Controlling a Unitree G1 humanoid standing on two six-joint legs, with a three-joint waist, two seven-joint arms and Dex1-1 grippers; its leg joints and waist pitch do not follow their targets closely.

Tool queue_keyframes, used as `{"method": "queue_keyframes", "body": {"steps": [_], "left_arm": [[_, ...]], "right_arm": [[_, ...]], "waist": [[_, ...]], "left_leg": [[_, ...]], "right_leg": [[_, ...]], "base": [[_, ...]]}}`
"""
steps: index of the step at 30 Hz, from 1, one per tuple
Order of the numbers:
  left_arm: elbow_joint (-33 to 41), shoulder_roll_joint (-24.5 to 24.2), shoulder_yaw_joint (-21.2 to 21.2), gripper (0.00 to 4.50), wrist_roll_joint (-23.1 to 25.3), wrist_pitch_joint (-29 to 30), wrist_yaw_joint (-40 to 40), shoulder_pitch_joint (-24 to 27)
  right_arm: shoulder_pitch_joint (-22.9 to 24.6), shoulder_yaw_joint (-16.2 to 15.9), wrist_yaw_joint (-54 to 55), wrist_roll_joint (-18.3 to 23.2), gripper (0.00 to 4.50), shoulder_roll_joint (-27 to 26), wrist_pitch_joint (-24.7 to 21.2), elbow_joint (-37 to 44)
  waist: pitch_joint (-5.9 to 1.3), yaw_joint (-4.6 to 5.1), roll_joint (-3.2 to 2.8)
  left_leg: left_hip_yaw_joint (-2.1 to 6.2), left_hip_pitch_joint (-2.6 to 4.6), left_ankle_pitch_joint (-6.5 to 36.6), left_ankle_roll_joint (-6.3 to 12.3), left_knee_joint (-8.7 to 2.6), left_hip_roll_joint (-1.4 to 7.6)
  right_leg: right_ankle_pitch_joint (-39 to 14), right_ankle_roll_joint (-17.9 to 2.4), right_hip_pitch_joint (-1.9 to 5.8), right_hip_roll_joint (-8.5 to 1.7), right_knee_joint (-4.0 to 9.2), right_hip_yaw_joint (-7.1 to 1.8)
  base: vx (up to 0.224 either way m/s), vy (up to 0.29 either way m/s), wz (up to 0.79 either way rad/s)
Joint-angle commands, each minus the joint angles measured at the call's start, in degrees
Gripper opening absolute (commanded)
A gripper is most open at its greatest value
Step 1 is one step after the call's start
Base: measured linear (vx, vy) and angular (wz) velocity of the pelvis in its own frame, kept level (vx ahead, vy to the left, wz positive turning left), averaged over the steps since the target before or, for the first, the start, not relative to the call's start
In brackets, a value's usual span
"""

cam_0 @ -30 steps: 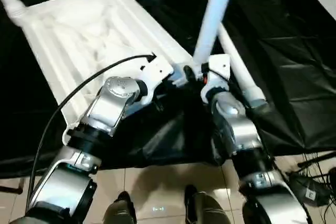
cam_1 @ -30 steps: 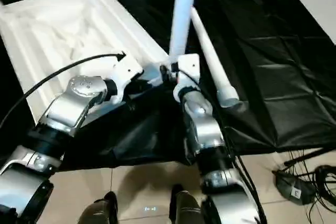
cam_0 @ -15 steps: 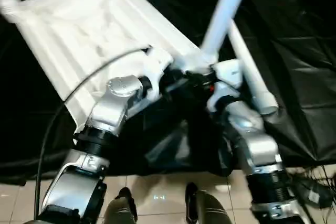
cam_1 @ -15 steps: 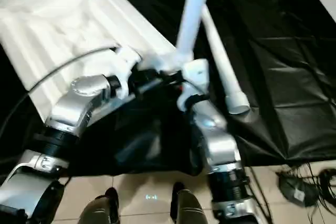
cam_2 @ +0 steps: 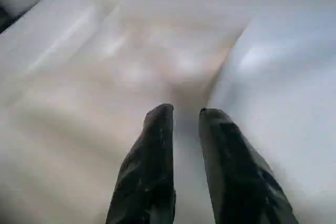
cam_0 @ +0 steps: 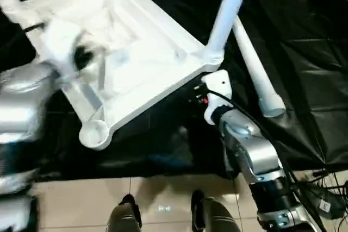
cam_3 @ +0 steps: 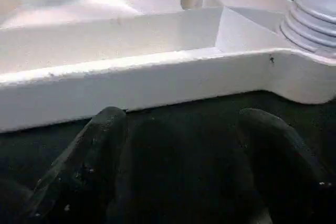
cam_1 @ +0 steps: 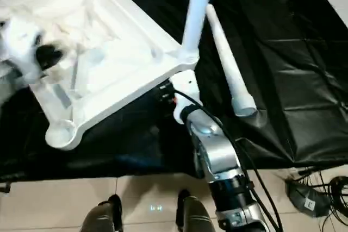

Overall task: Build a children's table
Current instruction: Rotate table base

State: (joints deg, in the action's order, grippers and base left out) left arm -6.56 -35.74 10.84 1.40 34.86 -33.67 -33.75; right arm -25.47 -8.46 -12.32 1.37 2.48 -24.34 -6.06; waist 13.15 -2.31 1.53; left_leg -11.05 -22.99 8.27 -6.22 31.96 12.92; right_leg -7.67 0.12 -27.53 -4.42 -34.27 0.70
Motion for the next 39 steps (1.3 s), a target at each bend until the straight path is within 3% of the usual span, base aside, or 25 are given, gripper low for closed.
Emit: {"method": "queue_keyframes", "body": {"steps": [1, 2, 5, 11, 14, 15, 18, 22, 28, 35, 39], "left_arm": [[0.23, -4.46, -0.19, 0.97, 2.79, 2.15, -1.35, 2.78], [-0.74, -6.56, -1.06, 0.97, 4.31, 2.02, -1.27, 4.17], [-2.15, -9.83, -2.97, 0.97, 7.15, 2.04, -0.18, 6.70], [-2.58, -12.21, -5.24, 0.97, 10.13, 1.59, 0.53, 9.68], [-1.85, -12.19, -6.25, 0.97, 8.70, 2.23, -1.60, 10.39], [-0.06, -11.93, -8.12, 0.97, 6.31, 3.48, -5.55, 11.78], [2.11, -11.97, -10.32, 0.97, 5.25, 4.16, -8.86, 13.56], [4.16, -11.83, -11.05, 0.97, 4.28, 5.35, -10.29, 14.73], [11.37, -13.25, -13.48, 0.97, 2.05, 9.23, -14.58, 18.27], [20.07, -13.63, -12.59, 0.97, -2.86, 12.38, -18.09, 18.83], [24.12, -12.66, -11.71, 0.97, -6.32, 13.52, -19.90, 19.04]], "right_arm": [[-0.96, -0.40, -0.37, -0.82, 3.62, -0.04, 0.05, -2.32], [-1.53, -0.58, -0.69, -0.93, 3.62, -0.12, 0.34, -3.15], [-2.74, -1.02, -1.28, -1.27, 3.62, -0.08, 0.91, -4.94], [-5.62, -1.46, -2.49, -1.90, 3.62, 0.17, 2.45, -8.97], [-6.85, -1.80, -3.05, -2.00, 3.62, 0.32, 3.47, -10.96], [-8.87, -2.06, -3.42, -1.97, 3.62, 0.02, 5.34, -14.56], [-11.21, -2.16, -3.89, -1.98, 3.62, -0.73, 7.35, -18.98], [-12.83, -2.08, -4.46, -2.15, 3.62, -1.45, 8.89, -22.44], [-16.49, -2.09, -5.38, -2.21, 3.62, -2.92, 12.79, -29.47], [-19.33, -3.50, -9.40, -1.94, 3.62, -4.83, 17.73, -35.00], [-20.93, -3.68, -10.43, -2.38, 3.62, -5.64, 20.20, -38.09]], "waist": [[-5.90, -0.10, -1.56], [-5.66, 0.18, -1.32], [-5.83, 0.17, -1.22], [-6.07, -0.09, -1.32], [-6.16, -0.07, -1.11], [-6.38, -0.16, -1.36], [-6.43, 0.06, -1.30], [-6.64, 0.19, -1.16], [-6.26, 0.42, -1.01], [-6.56, 0.41, -0.69], [-6.70, 0.67, -0.48]], "left_leg": [[-0.79, 2.31, 9.61, -0.44, -2.82, -1.03], [-0.70, 1.79, 10.42, -0.63, -3.04, -1.10], [-0.44, 1.88, 11.54, -1.31, -3.06, -1.07], [-0.33, 1.81, 10.80, -1.34, -2.83, -1.16], [-0.18, 1.39, 9.40, -1.28, -2.70, -1.38], [-0.17, 1.55, 9.16, -1.36, -2.58, -1.36], [-0.17, 1.30, 9.13, -1.03, -2.55, -1.33], [-0.11, 1.15, 8.09, -0.34, -2.39, -1.41], [-0.06, 1.37, 12.40, -0.69, -2.53, -1.23], [-0.04, 1.42, 12.86, -0.62, -2.30, -1.14], [0.19, 0.99, 12.11, -0.87, -2.21, -1.18]], "right_leg": [[-5.04, -12.91, 4.20, -1.10, 2.22, -1.25], [-6.60, -12.35, 4.44, -1.07, 2.33, -1.26], [-10.88, -10.31, 4.20, -1.32, 2.67, -1.35], [-9.19, -11.39, 3.97, -1.19, 2.27, -1.39], [-7.09, -12.24, 4.30, -1.12, 1.90, -1.36], [-6.57, -12.61, 4.22, -1.29, 1.74, -1.38], [-5.33, -13.94, 4.38, -1.20, 1.51, -1.32], [-3.87, -14.17, 4.86, -1.23, 1.30, -1.33], [-12.03, -13.24, 4.41, -1.32, 2.10, -1.30], [-14.36, -12.55, 4.13, -1.34, 2.13, -1.30], [-12.83, -13.13, 4.38, -1.24, 1.67, -1.16]], "base": [[0.000, 0.000, 0.00], [0.000, 0.000, 0.00], [0.000, 0.000, 0.00], [0.000, 0.000, 0.00], [0.000, 0.000, 0.00], [0.000, 0.000, 0.00], [0.000, 0.000, 0.00], [0.000, 0.000, 0.00], [0.000, 0.000, 0.00], [0.000, 0.000, 0.00], [0.000, 0.000, 0.00]]}}
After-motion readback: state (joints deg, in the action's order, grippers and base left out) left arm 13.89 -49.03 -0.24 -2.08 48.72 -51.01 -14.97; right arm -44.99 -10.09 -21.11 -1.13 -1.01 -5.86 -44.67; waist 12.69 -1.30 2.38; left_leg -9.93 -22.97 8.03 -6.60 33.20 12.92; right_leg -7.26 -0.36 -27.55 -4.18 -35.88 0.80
